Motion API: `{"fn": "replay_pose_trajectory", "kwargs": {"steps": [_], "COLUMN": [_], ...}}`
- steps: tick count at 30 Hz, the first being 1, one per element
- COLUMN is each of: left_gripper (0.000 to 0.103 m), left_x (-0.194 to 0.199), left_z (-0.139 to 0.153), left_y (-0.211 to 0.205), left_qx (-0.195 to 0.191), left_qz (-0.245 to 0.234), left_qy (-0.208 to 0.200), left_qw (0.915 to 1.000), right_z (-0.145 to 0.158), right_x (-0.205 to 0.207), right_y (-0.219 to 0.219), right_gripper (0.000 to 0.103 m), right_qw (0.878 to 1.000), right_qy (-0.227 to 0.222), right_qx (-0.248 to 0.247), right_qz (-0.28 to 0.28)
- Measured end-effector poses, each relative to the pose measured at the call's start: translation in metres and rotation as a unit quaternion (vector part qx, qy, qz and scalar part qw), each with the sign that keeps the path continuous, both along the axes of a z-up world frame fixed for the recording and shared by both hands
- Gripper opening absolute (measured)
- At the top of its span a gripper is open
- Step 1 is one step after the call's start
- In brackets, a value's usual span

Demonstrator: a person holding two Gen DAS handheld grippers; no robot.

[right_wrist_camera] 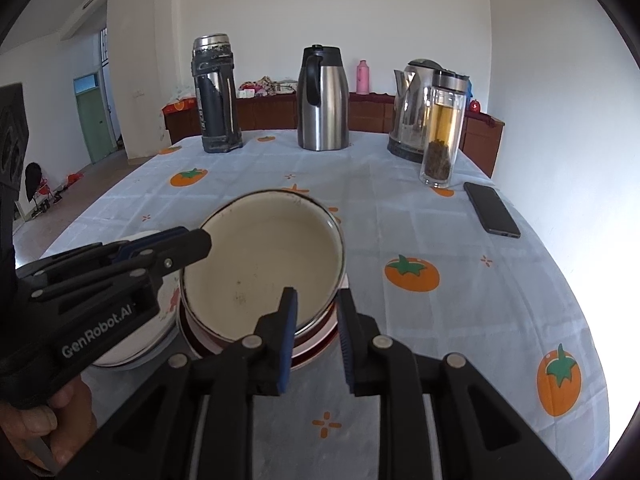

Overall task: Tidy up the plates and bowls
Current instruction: 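Lower the white enamel bowl into the pink plastic bowl with both tools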

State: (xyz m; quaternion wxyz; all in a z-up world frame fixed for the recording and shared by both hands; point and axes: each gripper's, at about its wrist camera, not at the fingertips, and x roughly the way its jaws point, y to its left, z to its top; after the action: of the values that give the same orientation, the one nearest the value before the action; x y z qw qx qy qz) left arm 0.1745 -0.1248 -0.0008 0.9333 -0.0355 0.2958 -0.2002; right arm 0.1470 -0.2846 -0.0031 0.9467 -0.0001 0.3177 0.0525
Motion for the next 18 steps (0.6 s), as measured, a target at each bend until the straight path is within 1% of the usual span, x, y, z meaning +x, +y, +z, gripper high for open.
{"fn": "replay_pose_trajectory", "kwargs": {"steps": [3, 8, 13, 15, 18], "left_gripper": [0.017, 0.017, 0.017, 0.017, 0.017], "left_x": [0.0, 0.003, 0.004, 0.005, 0.011], "left_z": [0.001, -0.004, -0.005, -0.006, -0.011], "left_y": [0.0, -0.005, -0.005, -0.004, -0.003], "left_qx": [-0.001, 0.007, 0.01, 0.011, 0.008], "left_qz": [-0.003, -0.009, -0.006, -0.004, -0.003], "left_qy": [0.001, 0.013, 0.015, 0.02, 0.037], "left_qw": [1.0, 0.9999, 0.9998, 0.9997, 0.9993], "right_z": [0.0, -0.005, -0.007, -0.006, -0.003], "right_x": [-0.002, -0.001, 0.002, 0.002, 0.002], "right_y": [-0.001, -0.004, -0.005, -0.005, -0.004], "right_gripper": [0.022, 0.022, 0.022, 0.022, 0.022], "right_qw": [1.0, 1.0, 1.0, 1.0, 1.0], "right_qy": [0.004, 0.012, 0.018, 0.017, 0.015], "right_qx": [0.004, 0.01, 0.02, 0.023, 0.022], "right_qz": [0.002, -0.002, 0.0, 0.003, 0.007]}}
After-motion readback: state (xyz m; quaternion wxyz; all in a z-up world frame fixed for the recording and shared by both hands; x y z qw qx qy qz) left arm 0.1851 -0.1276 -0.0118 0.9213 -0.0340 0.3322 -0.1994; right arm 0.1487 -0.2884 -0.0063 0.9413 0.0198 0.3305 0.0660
